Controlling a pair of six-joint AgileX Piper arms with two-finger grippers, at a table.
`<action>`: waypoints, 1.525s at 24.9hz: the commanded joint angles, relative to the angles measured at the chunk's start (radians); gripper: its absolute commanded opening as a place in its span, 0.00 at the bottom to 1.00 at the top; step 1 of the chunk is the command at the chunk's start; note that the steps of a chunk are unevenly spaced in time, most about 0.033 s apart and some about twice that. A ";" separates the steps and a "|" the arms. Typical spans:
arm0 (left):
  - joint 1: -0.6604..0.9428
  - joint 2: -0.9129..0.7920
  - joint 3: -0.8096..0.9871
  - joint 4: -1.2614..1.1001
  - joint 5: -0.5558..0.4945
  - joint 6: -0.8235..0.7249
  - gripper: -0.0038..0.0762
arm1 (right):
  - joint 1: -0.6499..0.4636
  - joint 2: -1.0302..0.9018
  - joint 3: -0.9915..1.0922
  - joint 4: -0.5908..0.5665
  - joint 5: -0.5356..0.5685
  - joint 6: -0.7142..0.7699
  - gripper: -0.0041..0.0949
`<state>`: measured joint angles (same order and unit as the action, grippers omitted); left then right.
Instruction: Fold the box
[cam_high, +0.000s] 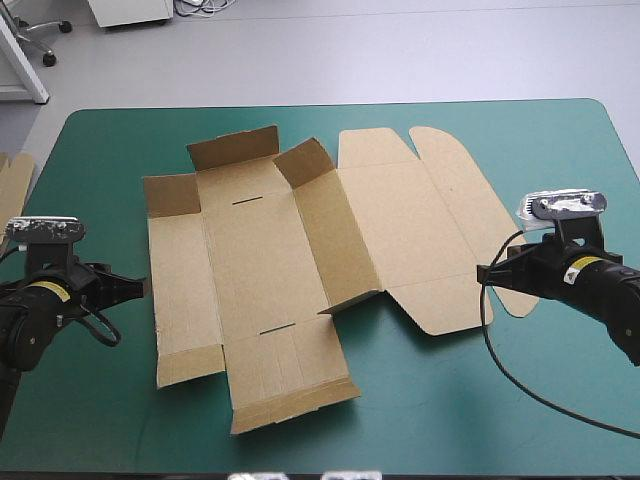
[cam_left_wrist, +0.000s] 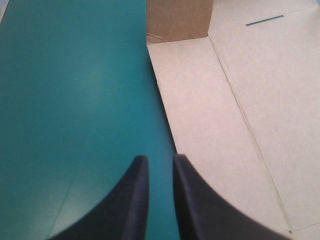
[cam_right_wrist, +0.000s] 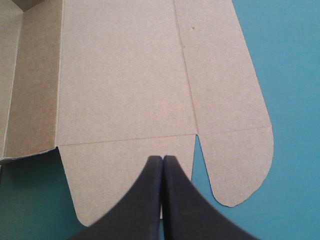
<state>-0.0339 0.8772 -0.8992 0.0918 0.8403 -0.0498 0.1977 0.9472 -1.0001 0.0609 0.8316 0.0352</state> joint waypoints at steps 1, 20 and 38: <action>-0.003 -0.007 -0.026 -0.046 -0.068 -0.005 0.34 | -0.003 -0.008 -0.035 0.002 -0.058 -0.009 0.01; 0.007 0.127 -0.029 -0.115 -0.097 -0.104 0.59 | -0.003 -0.008 -0.035 0.002 -0.039 -0.009 0.01; 0.446 0.363 -0.029 -0.808 0.014 0.462 0.52 | -0.003 -0.008 -0.035 0.002 -0.022 -0.009 0.01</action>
<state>0.4062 1.2383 -0.8992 -0.6802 0.8684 0.4067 0.1977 0.9472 -1.0001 0.0635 0.8539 0.0323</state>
